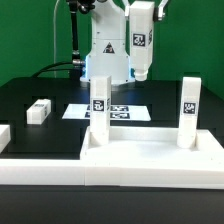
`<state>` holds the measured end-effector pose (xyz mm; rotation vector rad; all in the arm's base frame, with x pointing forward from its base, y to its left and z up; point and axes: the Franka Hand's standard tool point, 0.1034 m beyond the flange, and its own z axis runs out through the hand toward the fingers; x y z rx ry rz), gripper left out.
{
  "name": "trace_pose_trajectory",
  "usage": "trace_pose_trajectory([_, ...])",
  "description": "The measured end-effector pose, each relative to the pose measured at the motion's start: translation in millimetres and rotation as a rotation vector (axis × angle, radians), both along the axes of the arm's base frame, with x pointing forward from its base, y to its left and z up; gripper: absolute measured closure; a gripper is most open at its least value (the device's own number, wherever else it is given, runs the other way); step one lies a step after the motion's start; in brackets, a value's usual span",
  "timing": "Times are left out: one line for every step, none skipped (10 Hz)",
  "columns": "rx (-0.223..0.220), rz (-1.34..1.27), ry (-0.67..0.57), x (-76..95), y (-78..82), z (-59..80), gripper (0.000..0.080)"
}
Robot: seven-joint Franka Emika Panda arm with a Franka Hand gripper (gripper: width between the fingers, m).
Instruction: Assemble desk
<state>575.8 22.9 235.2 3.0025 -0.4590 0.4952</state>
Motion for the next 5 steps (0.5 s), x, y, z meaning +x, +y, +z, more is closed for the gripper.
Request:
trace_pose_trajectory([-0.010, -0.001, -0.051, -3.0, -1.5, 1.4, 0.0512])
trace_pose_trajectory([-0.009, -0.009, -0.087, -4.5, 1.5, -1.4, 0.0512])
trace_pose_trajectory([-0.011, -0.007, -0.142, -2.2, 6.7, -1.4, 0.0512])
trace_pose_trajectory([-0.003, -0.007, -0.129, -3.7, 7.4, -4.3, 0.0512])
trace_pose_trajectory([0.020, -0.014, -0.118, -3.2, 17.6, -10.0, 0.0512])
